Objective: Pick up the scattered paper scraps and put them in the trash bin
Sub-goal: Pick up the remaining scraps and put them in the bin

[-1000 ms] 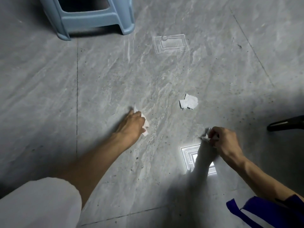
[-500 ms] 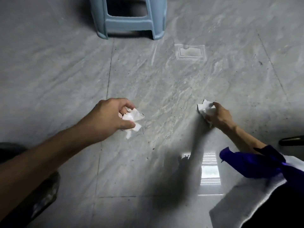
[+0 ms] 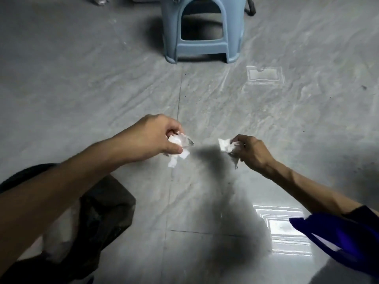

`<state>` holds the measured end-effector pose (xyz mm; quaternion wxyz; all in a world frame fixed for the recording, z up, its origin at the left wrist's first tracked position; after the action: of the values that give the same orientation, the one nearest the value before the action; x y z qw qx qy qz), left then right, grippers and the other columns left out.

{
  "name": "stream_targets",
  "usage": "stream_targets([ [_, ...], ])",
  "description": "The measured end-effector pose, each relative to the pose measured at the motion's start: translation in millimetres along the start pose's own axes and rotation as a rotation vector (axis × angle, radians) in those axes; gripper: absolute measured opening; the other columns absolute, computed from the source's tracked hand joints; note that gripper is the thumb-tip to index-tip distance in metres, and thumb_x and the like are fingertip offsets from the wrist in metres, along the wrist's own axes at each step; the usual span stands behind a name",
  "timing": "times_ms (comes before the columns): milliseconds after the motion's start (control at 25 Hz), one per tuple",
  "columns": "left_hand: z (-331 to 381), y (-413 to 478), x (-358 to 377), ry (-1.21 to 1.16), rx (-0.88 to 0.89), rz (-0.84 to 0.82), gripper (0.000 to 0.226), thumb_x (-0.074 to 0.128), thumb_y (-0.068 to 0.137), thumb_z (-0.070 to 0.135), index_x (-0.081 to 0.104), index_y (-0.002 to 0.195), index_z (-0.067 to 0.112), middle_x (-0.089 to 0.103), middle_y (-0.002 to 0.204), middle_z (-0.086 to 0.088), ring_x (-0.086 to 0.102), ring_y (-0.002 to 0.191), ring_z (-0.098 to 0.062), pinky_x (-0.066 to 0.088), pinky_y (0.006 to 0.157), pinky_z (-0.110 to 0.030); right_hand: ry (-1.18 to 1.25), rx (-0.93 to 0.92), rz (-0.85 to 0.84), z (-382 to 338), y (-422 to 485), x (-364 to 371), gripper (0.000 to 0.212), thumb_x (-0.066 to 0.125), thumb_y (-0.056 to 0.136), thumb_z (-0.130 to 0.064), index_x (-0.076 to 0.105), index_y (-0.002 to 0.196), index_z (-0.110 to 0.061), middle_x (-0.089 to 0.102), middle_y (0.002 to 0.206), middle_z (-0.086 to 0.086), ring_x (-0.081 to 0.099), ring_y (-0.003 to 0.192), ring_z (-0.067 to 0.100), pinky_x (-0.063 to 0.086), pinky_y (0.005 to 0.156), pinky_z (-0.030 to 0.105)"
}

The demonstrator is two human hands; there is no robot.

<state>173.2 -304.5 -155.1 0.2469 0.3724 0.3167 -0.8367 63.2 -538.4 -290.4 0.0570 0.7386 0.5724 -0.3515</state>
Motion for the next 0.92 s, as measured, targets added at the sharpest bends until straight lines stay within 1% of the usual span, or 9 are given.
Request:
stream_targets([
  [160,-38.3,-63.2,-61.4,0.218,0.047,0.084,0.019,0.078,0.067,0.029,0.063,0.080,0.027,0.060,0.065,0.010,0.054,0.067,0.004,0.038,0.055,-0.010,0.191,-0.082,-0.190,-111.7,-38.2,59.8,0.011,0.072,0.078,-0.009,0.065,0.078,-0.017,0.062,0.061,-0.002,0.048,0.039,0.000,0.036,0.041,0.010],
  [280,-92.9,-118.9,-83.6,0.239,-0.067,0.100,0.022,0.077,0.065,0.029,0.059,0.077,0.034,0.059,0.067,0.009,0.054,0.064,-0.002,0.037,0.055,-0.012,0.199,-0.139,-0.339,-181.7,-65.5,106.3,0.012,0.073,0.077,-0.009,0.065,0.076,-0.018,0.060,0.057,-0.007,0.048,0.040,0.001,0.037,0.042,0.011],
  [440,-168.6,-178.2,-75.6,0.235,-0.289,0.052,0.027,0.077,0.066,0.023,0.065,0.090,0.025,0.054,0.070,0.014,0.049,0.066,-0.003,0.036,0.058,-0.018,0.169,-0.153,-0.428,-239.5,-85.3,165.1,0.014,0.070,0.078,-0.004,0.065,0.080,-0.017,0.059,0.063,-0.002,0.050,0.045,0.002,0.039,0.044,0.015],
  [560,-210.8,-209.8,-57.7,0.176,-0.424,-0.042,0.039,0.077,0.069,0.022,0.063,0.105,0.021,0.062,0.089,0.007,0.052,0.079,-0.010,0.039,0.067,-0.024,0.118,-0.136,-0.490,-267.4,-94.5,203.3,0.017,0.070,0.078,-0.003,0.067,0.091,-0.013,0.065,0.076,0.006,0.059,0.059,0.013,0.048,0.054,0.022],
  [640,-223.6,-218.8,-53.0,0.160,-0.471,-0.057,0.046,0.075,0.070,0.024,0.058,0.113,0.026,0.063,0.103,0.002,0.054,0.084,-0.013,0.042,0.069,-0.027,0.130,-0.104,-0.557,-277.0,-101.5,220.1,0.031,0.073,0.079,-0.006,0.066,0.109,-0.009,0.068,0.083,0.008,0.066,0.062,0.015,0.053,0.059,0.022],
  [720,-228.0,-218.6,-56.0,0.211,-0.493,0.007,0.051,0.069,0.071,0.023,0.053,0.119,0.029,0.063,0.111,-0.001,0.058,0.092,-0.019,0.048,0.076,-0.032,0.101,-0.115,-0.557,-282.2,-102.8,225.5,0.045,0.075,0.080,-0.012,0.062,0.123,-0.012,0.070,0.101,0.011,0.070,0.085,0.022,0.057,0.081,0.030],
  [800,-221.7,-210.5,-62.1,0.240,-0.489,0.081,0.052,0.063,0.074,0.022,0.049,0.122,0.033,0.061,0.118,-0.002,0.058,0.099,-0.023,0.048,0.081,-0.035,0.114,-0.137,-0.519,-282.9,-99.5,216.7,0.041,0.072,0.081,-0.012,0.063,0.120,-0.013,0.070,0.107,0.013,0.068,0.098,0.027,0.054,0.093,0.038],
  [840,-213.3,-204.3,-65.3,0.228,-0.478,0.114,0.050,0.061,0.074,0.022,0.049,0.120,0.035,0.061,0.119,-0.001,0.058,0.100,-0.024,0.048,0.082,-0.036,0.144,-0.124,-0.506,-282.5,-98.6,206.4,0.032,0.070,0.081,-0.010,0.066,0.113,-0.012,0.071,0.101,0.013,0.070,0.093,0.028,0.055,0.089,0.038],
  [920,-191.6,-185.4,-71.0,0.188,-0.423,0.159,0.043,0.060,0.074,0.026,0.051,0.115,0.038,0.061,0.115,0.004,0.058,0.099,-0.022,0.047,0.083,-0.035,0.153,-0.100,-0.473,-274.8,-90.4,179.4,0.020,0.065,0.083,-0.007,0.067,0.103,-0.010,0.070,0.084,0.008,0.069,0.076,0.022,0.057,0.072,0.029],
])
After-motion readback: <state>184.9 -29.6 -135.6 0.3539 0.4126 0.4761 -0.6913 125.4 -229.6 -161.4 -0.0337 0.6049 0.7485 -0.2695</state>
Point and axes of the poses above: each hand's wrist, its own y-axis towards the middle knuckle, its own x-axis out of the palm, z = x × y, the point moved 1 cm from there along y, towards the middle knuckle
